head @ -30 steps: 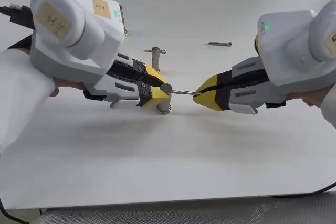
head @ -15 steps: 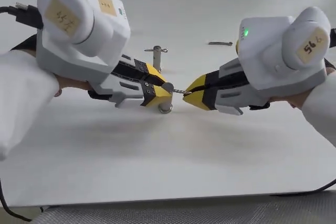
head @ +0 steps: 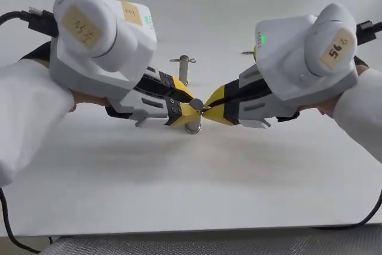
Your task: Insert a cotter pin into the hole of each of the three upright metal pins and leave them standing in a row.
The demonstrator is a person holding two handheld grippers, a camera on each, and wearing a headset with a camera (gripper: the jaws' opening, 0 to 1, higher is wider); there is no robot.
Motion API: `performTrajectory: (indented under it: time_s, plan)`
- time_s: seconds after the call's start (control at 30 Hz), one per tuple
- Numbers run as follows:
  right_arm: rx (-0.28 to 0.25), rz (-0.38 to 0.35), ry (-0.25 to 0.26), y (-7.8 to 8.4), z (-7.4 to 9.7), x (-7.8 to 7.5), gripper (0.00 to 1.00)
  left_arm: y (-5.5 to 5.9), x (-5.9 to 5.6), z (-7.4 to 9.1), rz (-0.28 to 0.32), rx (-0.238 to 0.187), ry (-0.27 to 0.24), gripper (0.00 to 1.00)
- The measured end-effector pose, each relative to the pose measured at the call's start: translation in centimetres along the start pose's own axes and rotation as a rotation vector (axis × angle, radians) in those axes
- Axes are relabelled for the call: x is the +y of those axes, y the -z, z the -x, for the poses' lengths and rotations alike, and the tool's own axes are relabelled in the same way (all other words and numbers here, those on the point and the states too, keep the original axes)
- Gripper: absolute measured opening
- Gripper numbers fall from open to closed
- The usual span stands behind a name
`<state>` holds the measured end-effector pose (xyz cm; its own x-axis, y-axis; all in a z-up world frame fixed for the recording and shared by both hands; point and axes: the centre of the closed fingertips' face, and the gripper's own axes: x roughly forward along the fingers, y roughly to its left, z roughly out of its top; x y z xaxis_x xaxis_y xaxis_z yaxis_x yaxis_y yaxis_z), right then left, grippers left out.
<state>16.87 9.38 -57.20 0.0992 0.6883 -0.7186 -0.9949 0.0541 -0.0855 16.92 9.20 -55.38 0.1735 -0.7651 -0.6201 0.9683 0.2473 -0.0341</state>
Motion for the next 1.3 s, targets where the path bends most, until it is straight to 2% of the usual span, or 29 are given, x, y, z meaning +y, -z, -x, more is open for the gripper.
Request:
performTrajectory:
  time_s: [0.03,0.13,0.17,0.23,0.3,0.4,0.5,0.6,0.7,0.77,0.9,1.03,1.3]
  plan:
    - [-0.002,-0.004,-0.001,0.0,0.0,-0.1,0.0,0.0,0.0,0.0,-0.004,0.0,0.001,0.11]
    - [-0.016,-0.022,0.003,0.0,0.0,-0.3,0.0,0.3,-0.1,0.0,-0.097,0.01,0.005,0.12]
    - [-0.026,-0.032,0.004,-0.2,0.0,-0.3,0.03,0.5,-0.1,-0.1,-0.07,0.013,0.007,0.13]
    - [-0.046,-0.046,0.005,-0.5,0.1,-0.2,0.09,0.6,-0.2,0.0,-0.066,0.008,0.012,0.21]
    - [-0.055,-0.055,0.007,-0.7,0.2,-0.2,0.08,0.7,-0.4,0.2,-0.055,-0.007,0.013,0.3]
    - [-0.077,-0.096,-0.002,-1.0,0.1,-0.1,0.11,1.2,-0.4,0.5,-0.05,-0.013,0.006,0.44]
    - [-0.079,-0.106,-0.002,-1.0,-0.3,-0.2,0.13,1.5,-0.4,0.8,-0.006,-0.035,0.007,0.54]
    - [-0.094,-0.143,-0.012,-1.2,-0.6,0.0,0.16,1.6,-0.6,1.1,0.017,-0.052,0.014,0.68]
    - [-0.095,-0.155,-0.015,-1.3,-0.9,0.1,0.16,1.8,-0.7,1.3,0.064,-0.079,0.02,0.83]
    - [-0.099,-0.169,-0.019,-1.4,-1.1,0.1,0.16,2.1,-0.6,1.5,0.088,-0.086,0.018,0.89]
    - [-0.104,-0.182,-0.022,-1.5,-1.3,0.1,0.14,2.7,-0.6,1.6,0.125,-0.09,0.018,0.94]
    - [-0.11,-0.178,-0.024,-1.7,-1.5,0.0,0.1,3.7,-0.5,1.6,0.137,-0.063,0.015,0.98]
    - [-0.12,-0.162,-0.034,-1.6,-1.4,0.0,0.09,4.1,0.0,2.0,0.17,-0.066,0.007,0.94]
